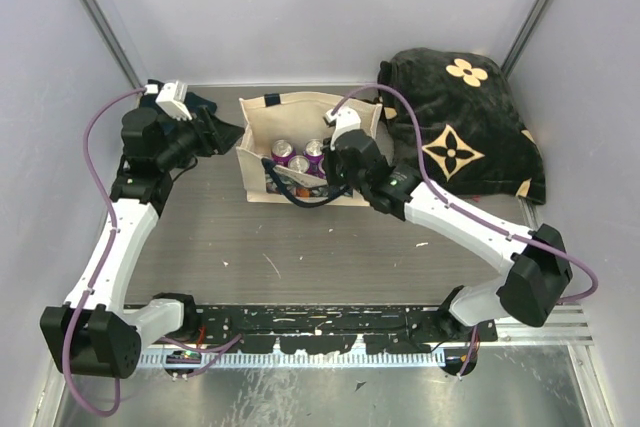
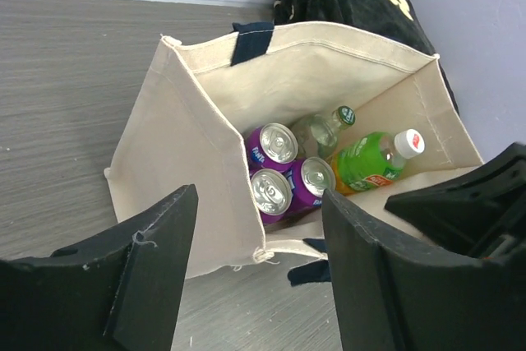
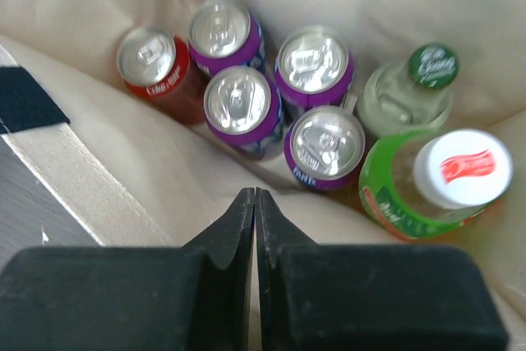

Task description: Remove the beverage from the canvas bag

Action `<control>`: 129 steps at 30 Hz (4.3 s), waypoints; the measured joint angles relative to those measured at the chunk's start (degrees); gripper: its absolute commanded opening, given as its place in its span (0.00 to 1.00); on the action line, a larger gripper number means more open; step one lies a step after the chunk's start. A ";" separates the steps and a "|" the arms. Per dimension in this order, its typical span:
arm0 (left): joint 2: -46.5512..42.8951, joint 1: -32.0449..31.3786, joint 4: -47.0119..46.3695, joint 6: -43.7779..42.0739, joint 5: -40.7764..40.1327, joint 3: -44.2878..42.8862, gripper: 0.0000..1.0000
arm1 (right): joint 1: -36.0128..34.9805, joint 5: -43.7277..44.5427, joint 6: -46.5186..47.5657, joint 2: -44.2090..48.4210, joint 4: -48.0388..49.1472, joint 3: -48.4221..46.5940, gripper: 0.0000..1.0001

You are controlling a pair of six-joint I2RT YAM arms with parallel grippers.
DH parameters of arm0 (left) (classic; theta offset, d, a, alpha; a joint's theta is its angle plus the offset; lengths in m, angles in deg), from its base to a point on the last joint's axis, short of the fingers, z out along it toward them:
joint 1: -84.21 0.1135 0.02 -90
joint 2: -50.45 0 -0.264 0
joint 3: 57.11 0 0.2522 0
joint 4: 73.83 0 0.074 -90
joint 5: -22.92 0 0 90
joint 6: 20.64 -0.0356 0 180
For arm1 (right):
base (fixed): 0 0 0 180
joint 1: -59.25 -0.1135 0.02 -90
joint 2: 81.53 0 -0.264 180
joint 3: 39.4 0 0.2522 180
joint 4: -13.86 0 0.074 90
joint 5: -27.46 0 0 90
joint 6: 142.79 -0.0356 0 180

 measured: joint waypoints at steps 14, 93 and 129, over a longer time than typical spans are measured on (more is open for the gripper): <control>1.01 -7.82 0.76 -1.29 1.18 5.62 0.53 | -3.72 2.03 -4.79 -0.28 -0.59 9.66 0.08; 7.87 -17.84 12.31 -8.48 -3.69 8.55 0.00 | -1.70 24.22 -6.71 -8.31 -10.84 -9.88 0.69; 12.28 -20.57 12.48 -8.66 -3.80 7.04 0.00 | 0.11 25.70 7.76 -9.44 -4.09 -15.67 0.69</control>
